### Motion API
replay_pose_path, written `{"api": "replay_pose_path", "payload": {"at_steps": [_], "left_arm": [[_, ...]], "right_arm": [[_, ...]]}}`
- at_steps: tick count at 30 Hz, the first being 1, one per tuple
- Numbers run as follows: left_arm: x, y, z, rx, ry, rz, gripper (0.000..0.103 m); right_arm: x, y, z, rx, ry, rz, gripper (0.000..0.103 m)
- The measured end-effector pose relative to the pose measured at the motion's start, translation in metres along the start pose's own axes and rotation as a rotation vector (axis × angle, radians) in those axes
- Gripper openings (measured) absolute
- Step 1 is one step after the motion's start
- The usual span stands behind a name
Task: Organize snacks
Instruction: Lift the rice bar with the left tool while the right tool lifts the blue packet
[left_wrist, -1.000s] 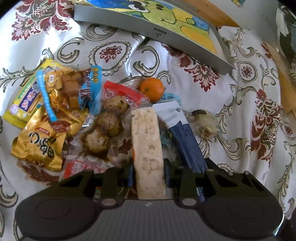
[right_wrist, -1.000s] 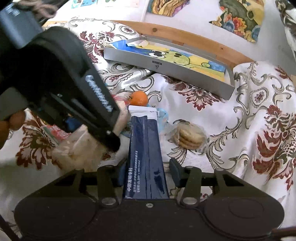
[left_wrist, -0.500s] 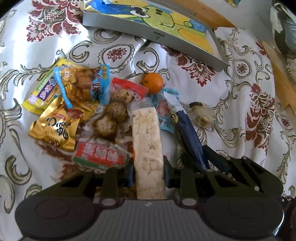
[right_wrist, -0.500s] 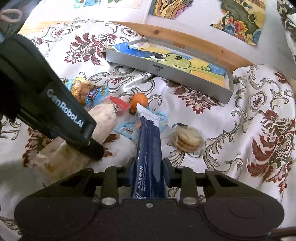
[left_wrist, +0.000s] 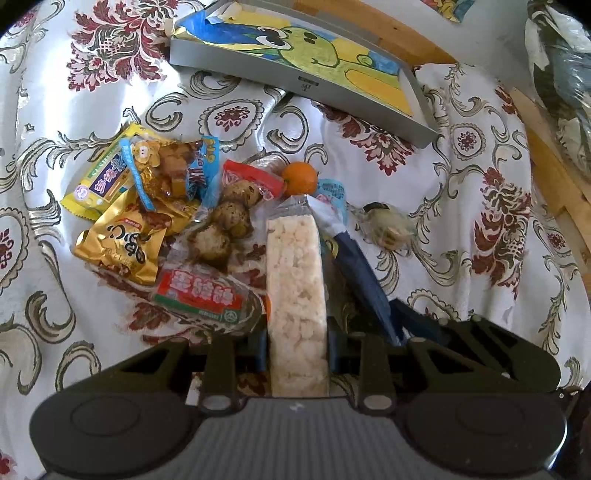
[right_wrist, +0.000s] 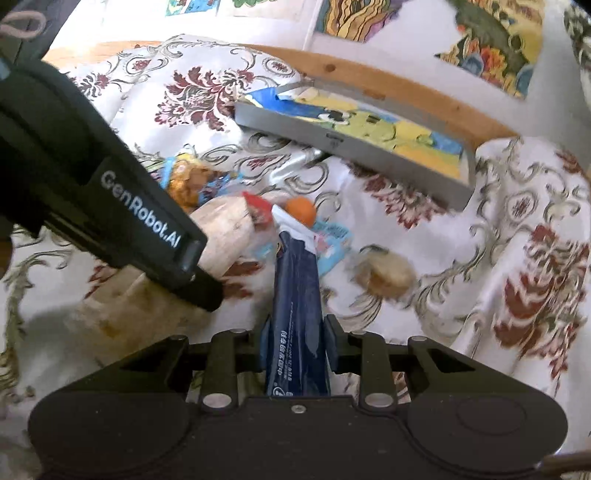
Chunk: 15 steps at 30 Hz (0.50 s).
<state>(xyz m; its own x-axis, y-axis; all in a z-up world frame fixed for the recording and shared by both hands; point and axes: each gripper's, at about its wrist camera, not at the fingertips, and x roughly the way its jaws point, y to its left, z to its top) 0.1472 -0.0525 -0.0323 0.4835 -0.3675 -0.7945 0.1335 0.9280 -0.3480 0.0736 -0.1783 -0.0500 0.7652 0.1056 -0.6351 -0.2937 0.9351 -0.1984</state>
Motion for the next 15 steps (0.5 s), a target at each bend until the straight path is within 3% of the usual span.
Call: {"api": "replay_pose_path", "payload": {"at_steps": [7, 15], "left_arm": [[-0.005, 0.003, -0.004, -0.006, -0.006, -0.008, 0.032], [-0.016, 0.007, -0.003, -0.022, -0.038, -0.015, 0.032]], "right_arm": [[-0.011, 0.003, -0.002, 0.020, -0.001, 0.034, 0.030], [-0.028, -0.009, 0.004, 0.076, -0.093, 0.026, 0.029]]}}
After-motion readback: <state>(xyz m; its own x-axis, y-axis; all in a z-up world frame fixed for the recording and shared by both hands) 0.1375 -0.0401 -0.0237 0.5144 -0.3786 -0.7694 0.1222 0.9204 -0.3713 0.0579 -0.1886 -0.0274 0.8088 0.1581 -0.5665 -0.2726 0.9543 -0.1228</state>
